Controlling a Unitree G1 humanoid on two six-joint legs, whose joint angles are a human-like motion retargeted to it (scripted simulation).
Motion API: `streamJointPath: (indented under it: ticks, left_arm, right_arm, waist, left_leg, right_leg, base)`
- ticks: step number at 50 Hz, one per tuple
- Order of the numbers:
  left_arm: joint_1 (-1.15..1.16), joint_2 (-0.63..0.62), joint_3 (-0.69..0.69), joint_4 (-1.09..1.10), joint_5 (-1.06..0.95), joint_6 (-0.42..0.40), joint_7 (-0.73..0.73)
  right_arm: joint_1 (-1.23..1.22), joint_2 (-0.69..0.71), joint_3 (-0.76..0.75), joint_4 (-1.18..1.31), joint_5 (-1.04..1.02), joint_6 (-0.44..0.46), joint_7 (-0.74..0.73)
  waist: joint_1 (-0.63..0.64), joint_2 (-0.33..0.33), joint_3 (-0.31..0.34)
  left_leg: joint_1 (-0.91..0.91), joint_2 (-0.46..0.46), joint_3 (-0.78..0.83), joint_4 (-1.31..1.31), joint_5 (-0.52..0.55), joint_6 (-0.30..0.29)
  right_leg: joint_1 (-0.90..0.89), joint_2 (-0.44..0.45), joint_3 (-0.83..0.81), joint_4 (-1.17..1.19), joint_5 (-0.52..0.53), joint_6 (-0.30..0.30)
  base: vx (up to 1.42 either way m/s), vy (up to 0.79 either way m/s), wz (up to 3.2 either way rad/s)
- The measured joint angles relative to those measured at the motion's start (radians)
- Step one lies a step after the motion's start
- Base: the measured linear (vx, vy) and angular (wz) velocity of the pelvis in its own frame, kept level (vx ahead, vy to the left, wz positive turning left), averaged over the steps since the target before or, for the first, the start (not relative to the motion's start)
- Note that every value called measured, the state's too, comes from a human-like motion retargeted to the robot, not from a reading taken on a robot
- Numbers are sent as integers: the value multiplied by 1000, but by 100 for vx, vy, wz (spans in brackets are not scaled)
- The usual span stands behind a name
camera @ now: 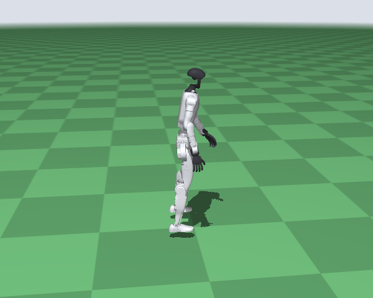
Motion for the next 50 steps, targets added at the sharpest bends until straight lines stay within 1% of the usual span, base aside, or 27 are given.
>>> streamJointPath:
  ticks: [3,10,17,20,22,23,25,26,28,30,32,33,35,37,38,40,41,42,43,44,45,46,47,48,49,50]
  left_arm:
    - [42,-11,31,40,18,5,4]
    - [107,-38,78,162,-31,32,21]
    - [184,15,53,97,-103,5,58]
    - [203,35,61,46,-172,-9,75]
    - [204,41,82,6,-223,-8,71]
    - [203,43,94,-19,-248,-5,66]
    - [197,51,119,-88,-297,10,58]
    - [193,55,124,-127,-313,17,61]
    - [182,60,123,-187,-329,27,73]
    - [152,56,115,-214,-324,41,92]
    - [98,39,114,-180,-301,63,101]
    - [63,31,123,-146,-287,73,97]
    - [-2,26,141,-86,-259,79,90]
    - [-21,61,128,-107,-261,56,130]
    - [1,98,105,-166,-282,40,173]
    - [81,203,58,-351,-315,4,262]
    - [130,263,46,-458,-318,-13,278]
    - [176,321,39,-557,-317,-31,284]
    - [218,373,41,-638,-310,-51,266]
    - [261,408,49,-693,-296,-73,231]
    - [305,434,60,-735,-278,-98,188]
    - [342,431,88,-739,-261,-116,139]
    - [373,417,118,-735,-249,-126,99]
    - [393,378,154,-715,-246,-124,75]
    - [423,330,190,-693,-248,-113,69]
    - [458,276,228,-670,-253,-98,73]
  right_arm:
    - [26,-4,-1,-17,-3,-7,-5]
    - [31,-16,5,-14,-8,3,-7]
    - [81,-44,20,-122,87,-21,-54]
    - [93,-51,40,-151,117,-13,-40]
    - [80,-56,54,-154,97,8,-8]
    - [69,-59,60,-155,77,20,10]
    - [38,-72,63,-164,28,44,43]
    - [30,-79,61,-177,13,47,46]
    - [19,-88,55,-200,5,46,32]
    - [-1,-89,42,-199,23,38,-14]
    - [-53,-76,23,-143,42,31,-76]
    - [-95,-66,12,-103,45,29,-101]
    - [-185,-61,-5,-47,45,15,-145]
    - [-227,-101,17,-135,80,-27,-216]
    - [-210,-144,40,-254,112,-45,-258]
    - [-121,-268,56,-574,169,-74,-265]
    - [-49,-345,24,-742,194,-70,-203]
    - [27,-418,-17,-895,220,-65,-133]
    - [108,-484,-73,-1019,247,-55,-47]
    - [197,-531,-134,-1106,267,-47,30]
    - [291,-568,-197,-1175,282,-39,103]
    - [364,-565,-240,-1181,267,-35,153]
    - [423,-553,-273,-1168,241,-29,192]
    - [456,-524,-285,-1118,191,-20,210]
    - [481,-488,-284,-1053,129,-10,208]
    - [501,-449,-275,-979,62,1,196]
  waist:
    - [5,-6,0]
    - [15,-17,7]
    - [13,-34,28]
    - [18,-40,55]
    - [18,-37,94]
    - [16,-34,122]
    - [4,-20,200]
    - [-4,-10,242]
    - [-18,8,315]
    - [-29,30,364]
    - [-32,51,367]
    - [-26,68,366]
    - [-16,91,356]
    - [-18,85,320]
    - [-19,77,296]
    - [-8,62,243]
    - [-2,41,209]
    - [6,21,170]
    - [20,5,118]
    - [35,-10,57]
    - [50,-25,-7]
    - [61,-12,-50]
    - [66,0,-84]
    - [62,9,-102]
    - [56,13,-103]
    - [48,15,-96]
  left_leg:
    - [6,1,3,0,-5,-3]
    - [4,7,18,4,-7,-2]
    - [-23,5,12,2,-5,0]
    - [-60,10,10,23,-6,0]
    - [-84,14,4,46,-14,21]
    - [-96,14,-2,68,-25,42]
    - [-136,19,-24,184,-87,107]
    - [-176,23,-41,302,-146,148]
    - [-271,30,-73,567,-275,220]
    - [-398,39,-106,871,-414,272]
    - [-535,54,-131,1113,-507,307]
    - [-591,82,-152,1209,-542,307]
    - [-670,120,-177,1328,-585,308]
    - [-694,121,-177,1320,-577,308]
    - [-675,118,-168,1273,-557,308]
    - [-564,113,-133,1091,-481,308]
    - [-470,79,-101,925,-384,308]
    - [-377,49,-74,742,-256,294]
    - [-285,26,-57,524,-67,255]
    - [-200,10,-51,298,156,175]
    - [-118,-3,-50,66,397,73]
    - [-67,36,-72,-39,519,-63]
    - [-25,63,-91,-107,612,-166]
    - [-1,65,-105,-104,648,-203]
    - [26,46,-110,-49,668,-195]
    - [54,16,-110,33,681,-164]
  right_leg:
    - [9,0,0,-8,-5,0]
    - [2,5,11,-7,-4,1]
    - [-22,3,8,-8,-3,12]
    - [-54,8,13,-1,0,15]
    - [-74,16,33,17,-12,-3]
    - [-85,23,50,39,-25,-22]
    - [-114,45,94,149,-87,-80]
    - [-142,62,109,257,-146,-113]
    - [-209,92,121,496,-285,-165]
    - [-308,115,100,776,-446,-199]
    - [-436,130,64,1023,-551,-229]
    - [-492,155,41,1118,-575,-249]
    - [-577,185,8,1242,-589,-273]
    - [-609,179,-1,1244,-573,-278]
    - [-594,172,0,1200,-556,-275]
    - [-489,154,7,1018,-475,-255]
    - [-404,117,21,862,-378,-222]
    - [-317,84,36,686,-250,-185]
    - [-227,56,51,468,-59,-141]
    - [-149,32,65,255,158,-70]
    - [-77,9,79,44,388,14]
    - [-37,43,69,-34,519,76]
    - [1,71,62,-85,620,118]
    - [32,87,61,-86,665,118]
    - [76,80,102,-65,685,118]
    - [127,61,162,-33,694,118]
  base:
    - [9,0,-4]
    - [6,-1,-10]
    - [1,0,0]
    - [-4,0,-2]
    - [-12,0,-4]
    - [-15,1,4]
    - [-17,2,17]
    - [-18,3,33]
    - [-16,3,44]
    - [-13,3,49]
    - [-8,-2,30]
    - [-5,-9,-2]
    - [-2,-8,-17]
    - [5,-1,-1]
    - [19,-2,-7]
    - [33,0,-9]
    - [45,7,4]
    - [50,9,12]
    - [50,4,10]
    - [48,0,10]
    - [43,-16,15]
    - [38,-27,23]
    - [32,-28,45]
    - [25,-6,60]
    - [17,18,63]
    - [10,27,52]
